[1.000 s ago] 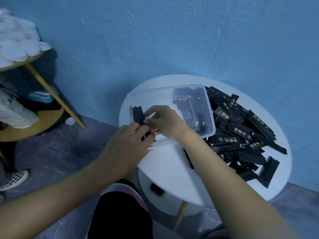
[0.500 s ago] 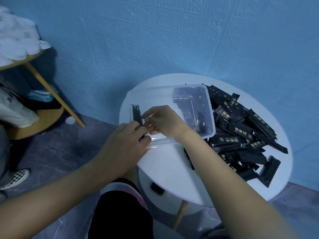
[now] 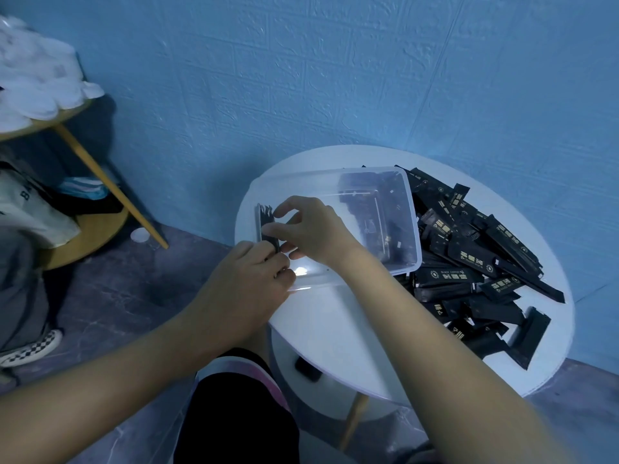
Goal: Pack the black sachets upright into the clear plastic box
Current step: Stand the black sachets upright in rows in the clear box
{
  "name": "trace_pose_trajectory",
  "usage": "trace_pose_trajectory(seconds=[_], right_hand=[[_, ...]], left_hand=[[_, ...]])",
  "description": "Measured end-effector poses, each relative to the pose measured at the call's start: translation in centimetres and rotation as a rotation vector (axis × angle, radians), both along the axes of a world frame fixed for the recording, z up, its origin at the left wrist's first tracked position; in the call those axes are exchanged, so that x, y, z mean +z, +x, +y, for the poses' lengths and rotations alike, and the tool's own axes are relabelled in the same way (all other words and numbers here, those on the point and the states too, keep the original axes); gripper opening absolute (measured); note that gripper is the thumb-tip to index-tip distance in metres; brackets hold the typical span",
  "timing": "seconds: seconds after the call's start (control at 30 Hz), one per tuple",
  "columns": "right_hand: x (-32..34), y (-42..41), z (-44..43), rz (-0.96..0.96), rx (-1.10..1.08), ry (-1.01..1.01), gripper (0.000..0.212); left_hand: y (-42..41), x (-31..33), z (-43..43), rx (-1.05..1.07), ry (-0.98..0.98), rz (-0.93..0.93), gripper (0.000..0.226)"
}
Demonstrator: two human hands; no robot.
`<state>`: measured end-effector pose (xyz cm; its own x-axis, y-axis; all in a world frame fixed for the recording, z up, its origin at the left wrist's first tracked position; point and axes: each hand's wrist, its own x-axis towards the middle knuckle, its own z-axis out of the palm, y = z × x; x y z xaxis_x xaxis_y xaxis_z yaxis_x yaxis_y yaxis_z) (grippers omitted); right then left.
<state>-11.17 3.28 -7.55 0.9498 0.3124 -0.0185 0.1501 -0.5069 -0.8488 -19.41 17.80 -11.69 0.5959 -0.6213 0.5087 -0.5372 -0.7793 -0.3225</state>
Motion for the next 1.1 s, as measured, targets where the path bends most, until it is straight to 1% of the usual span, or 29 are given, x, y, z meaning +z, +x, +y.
trace_pose_trajectory(seconds=[0.07,0.23,0.43,0.53,0.67,0.77,0.87,0.9,0.97,1.0,1.03,1.1], right_hand=[[-0.1,0.0,0.1,-0.016,-0.004,-0.012,0.024],[-0.1,-0.2,0.2,-0.055,-0.001,-0.038,0.021],[-0.3,-0.3,-0.5,0.009,0.019,-0.012,0.016],[-0.1,-0.7,-1.3,0.063,0.017,0.033,0.014],[0.7,-1.8,-3.0,0.064,0.003,0.015,0.011],[1.5,-3.3,-5.1,-0.035,-0.004,-0.102,0.009],[2.8,-5.5,-7.8,-0.158,-0.030,-0.216,0.015],[3.2,-6.4,-8.9,-0.204,-0.049,-0.230,0.014],[3.3,-8.4,-11.5,-0.327,-0.140,-0.248,0.010],[3.3,-9.3,-13.1,-0.390,-0.205,-0.264,0.010],[3.0,-10.2,-14.8,-0.430,-0.270,-0.299,0.010],[1.9,-11.9,-18.4,-0.434,-0.357,-0.432,0.011]], left_hand=[[0.0,-0.1,0.0,-0.006,0.002,-0.001,0.007],[-0.1,0.0,0.1,0.002,0.010,0.032,0.015],[0.3,-0.1,0.2,0.038,0.044,0.031,0.009],[0.4,-0.1,0.3,0.029,0.042,0.047,0.019],[0.4,0.2,0.2,0.062,0.071,0.110,0.019],[0.4,0.4,0.1,0.069,0.065,0.131,0.023],[0.8,0.2,-0.1,0.035,0.026,0.121,0.023],[1.0,0.1,-0.2,0.027,0.013,0.110,0.028],[1.0,-0.1,-0.3,0.026,0.012,0.115,0.043],[1.0,-0.2,-0.4,0.030,0.016,0.119,0.046],[1.0,-0.1,-0.6,0.033,0.014,0.126,0.046],[1.0,0.0,-0.7,0.032,0.003,0.136,0.046]])
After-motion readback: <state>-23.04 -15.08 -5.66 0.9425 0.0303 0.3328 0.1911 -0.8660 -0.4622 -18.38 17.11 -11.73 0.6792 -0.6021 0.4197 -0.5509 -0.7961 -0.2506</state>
